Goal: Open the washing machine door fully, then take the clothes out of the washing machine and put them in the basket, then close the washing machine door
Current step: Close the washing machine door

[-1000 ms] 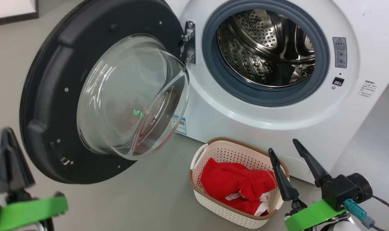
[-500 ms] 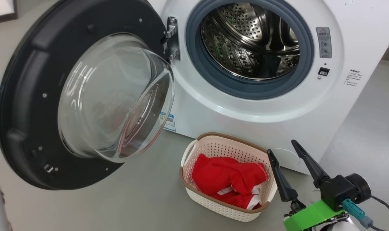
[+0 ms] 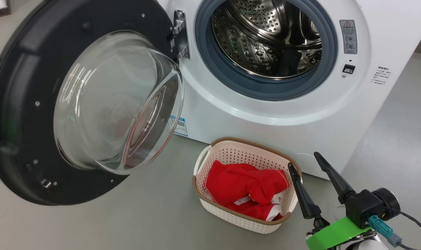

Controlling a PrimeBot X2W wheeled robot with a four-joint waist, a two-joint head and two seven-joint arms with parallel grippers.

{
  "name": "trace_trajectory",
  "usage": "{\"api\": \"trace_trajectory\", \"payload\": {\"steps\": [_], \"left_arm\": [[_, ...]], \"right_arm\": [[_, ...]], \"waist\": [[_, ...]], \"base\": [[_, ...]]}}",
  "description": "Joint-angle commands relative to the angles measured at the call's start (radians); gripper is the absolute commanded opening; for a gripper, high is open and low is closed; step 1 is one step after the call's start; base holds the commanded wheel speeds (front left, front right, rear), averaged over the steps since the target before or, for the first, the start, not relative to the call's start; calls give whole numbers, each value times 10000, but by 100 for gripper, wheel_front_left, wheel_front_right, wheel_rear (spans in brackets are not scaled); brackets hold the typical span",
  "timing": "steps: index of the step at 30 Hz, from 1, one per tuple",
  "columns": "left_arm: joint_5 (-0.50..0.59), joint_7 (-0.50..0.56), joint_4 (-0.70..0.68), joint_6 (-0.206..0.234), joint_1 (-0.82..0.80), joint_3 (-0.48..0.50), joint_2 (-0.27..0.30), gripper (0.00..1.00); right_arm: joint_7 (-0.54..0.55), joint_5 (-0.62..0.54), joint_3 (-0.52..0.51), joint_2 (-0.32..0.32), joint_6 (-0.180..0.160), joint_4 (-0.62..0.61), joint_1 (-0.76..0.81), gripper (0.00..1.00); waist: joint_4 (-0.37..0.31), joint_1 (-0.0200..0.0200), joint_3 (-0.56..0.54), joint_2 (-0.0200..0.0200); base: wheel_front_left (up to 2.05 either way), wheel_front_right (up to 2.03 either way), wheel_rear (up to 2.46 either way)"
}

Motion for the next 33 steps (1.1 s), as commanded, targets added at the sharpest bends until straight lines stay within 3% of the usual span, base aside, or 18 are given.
{"api": "trace_trajectory", "payload": {"steps": [1,6,15,33], "left_arm": [[-186,394,-103,-75,-294,160,648,0],[-361,1299,147,-299,-145,-63,681,0],[-391,1670,-32,-493,105,-326,472,0],[-1404,2688,-1366,-537,1173,-105,-621,0]], "right_arm": [[-63,-38,229,-8,63,-195,-411,100],[-63,-12,255,-8,63,-181,-441,100],[-63,39,212,-8,63,-165,-386,100],[-63,216,331,-8,63,-134,-357,100]], "waist": [[12,0,20,0],[28,0,38,0],[93,0,-10,0],[94,0,-6,0]], "base": [[0,0,0],[0,0,0],[0,0,0],[0,0,0]]}}
